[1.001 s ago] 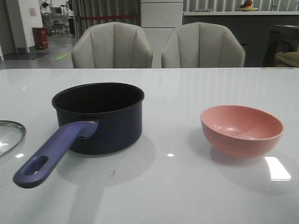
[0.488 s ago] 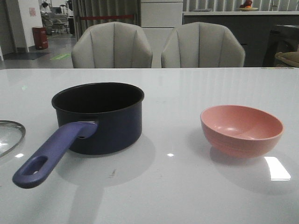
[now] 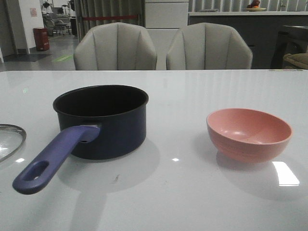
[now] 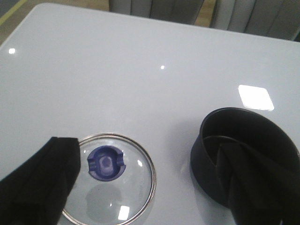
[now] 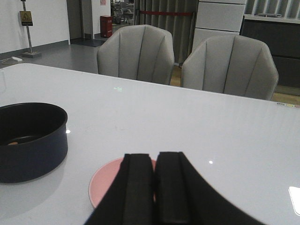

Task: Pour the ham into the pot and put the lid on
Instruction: 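Withdraw the right gripper from the bowl, then lower the left gripper onto the purple lid knob and close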

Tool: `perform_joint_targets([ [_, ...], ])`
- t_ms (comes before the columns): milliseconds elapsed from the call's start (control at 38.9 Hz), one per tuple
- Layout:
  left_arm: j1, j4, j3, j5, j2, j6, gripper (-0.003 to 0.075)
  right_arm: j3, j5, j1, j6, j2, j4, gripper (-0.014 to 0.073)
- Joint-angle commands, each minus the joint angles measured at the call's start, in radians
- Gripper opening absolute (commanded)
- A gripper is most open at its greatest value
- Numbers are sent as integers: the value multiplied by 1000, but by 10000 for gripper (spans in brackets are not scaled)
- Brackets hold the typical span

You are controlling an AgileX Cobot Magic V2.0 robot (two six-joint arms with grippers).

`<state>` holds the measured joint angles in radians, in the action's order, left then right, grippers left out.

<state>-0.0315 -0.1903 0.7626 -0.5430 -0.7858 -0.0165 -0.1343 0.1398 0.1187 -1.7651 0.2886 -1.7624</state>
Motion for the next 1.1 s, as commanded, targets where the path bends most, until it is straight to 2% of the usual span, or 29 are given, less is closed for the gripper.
perform_joint_targets([
  [0, -40, -31, 64, 14, -88, -1, 628, -22, 18, 1, -9, 5, -18, 148],
  [180, -53, -79, 128, -74, -278, -1, 628, -22, 18, 1, -9, 5, -18, 148],
  [591, -53, -61, 385, -268, -675, -7, 628, -22, 18, 1, -9, 5, -18, 148],
  [668, -53, -20, 442, -313, -744, -73, 628, -22, 18, 1, -9, 5, -18, 148],
  [1078, -50, 60, 558, -384, -898, -156, 628, -22, 18, 1, -9, 5, -18, 148],
])
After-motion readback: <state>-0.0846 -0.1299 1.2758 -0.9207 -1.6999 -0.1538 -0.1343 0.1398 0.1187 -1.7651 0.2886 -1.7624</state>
